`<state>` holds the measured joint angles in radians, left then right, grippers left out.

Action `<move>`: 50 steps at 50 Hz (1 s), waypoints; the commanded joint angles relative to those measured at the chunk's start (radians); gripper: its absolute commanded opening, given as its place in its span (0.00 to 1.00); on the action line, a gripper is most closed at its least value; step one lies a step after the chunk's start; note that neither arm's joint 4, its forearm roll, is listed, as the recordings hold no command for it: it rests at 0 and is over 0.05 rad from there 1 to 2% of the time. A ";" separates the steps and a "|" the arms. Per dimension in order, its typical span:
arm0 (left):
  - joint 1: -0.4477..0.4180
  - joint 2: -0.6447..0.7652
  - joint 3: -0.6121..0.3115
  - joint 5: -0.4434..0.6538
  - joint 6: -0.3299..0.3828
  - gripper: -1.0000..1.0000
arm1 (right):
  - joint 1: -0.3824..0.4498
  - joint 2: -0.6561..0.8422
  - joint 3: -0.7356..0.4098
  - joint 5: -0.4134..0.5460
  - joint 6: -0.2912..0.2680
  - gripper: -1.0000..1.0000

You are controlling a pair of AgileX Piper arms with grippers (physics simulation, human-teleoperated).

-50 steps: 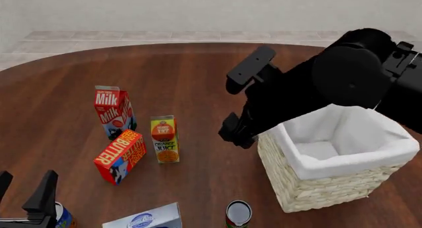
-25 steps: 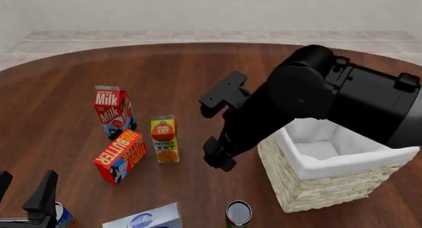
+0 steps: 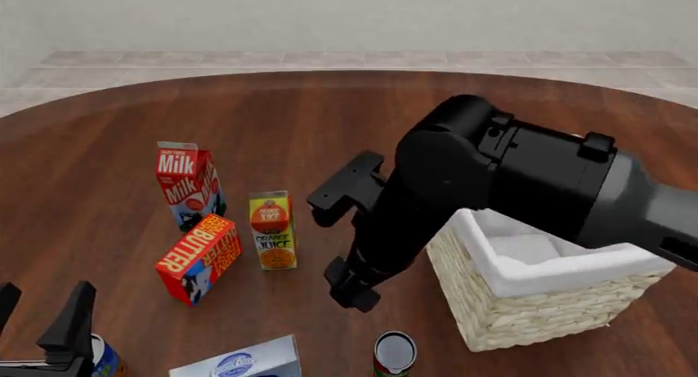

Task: Pick up the tomato sauce, and put it in the basket.

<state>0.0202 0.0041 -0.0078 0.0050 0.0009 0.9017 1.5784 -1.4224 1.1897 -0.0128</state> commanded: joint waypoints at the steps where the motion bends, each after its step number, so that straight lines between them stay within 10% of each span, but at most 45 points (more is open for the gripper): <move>1: 0.000 0.000 -0.001 0.001 0.000 1.00 | 0.055 0.033 0.003 0.027 0.046 1.00; 50: 0.000 0.000 -0.001 0.001 0.000 1.00 | 0.049 0.049 0.155 -0.058 0.106 1.00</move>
<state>0.0202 0.0041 -0.0078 0.0051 0.0010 0.9590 1.6236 -1.2940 1.1506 0.0874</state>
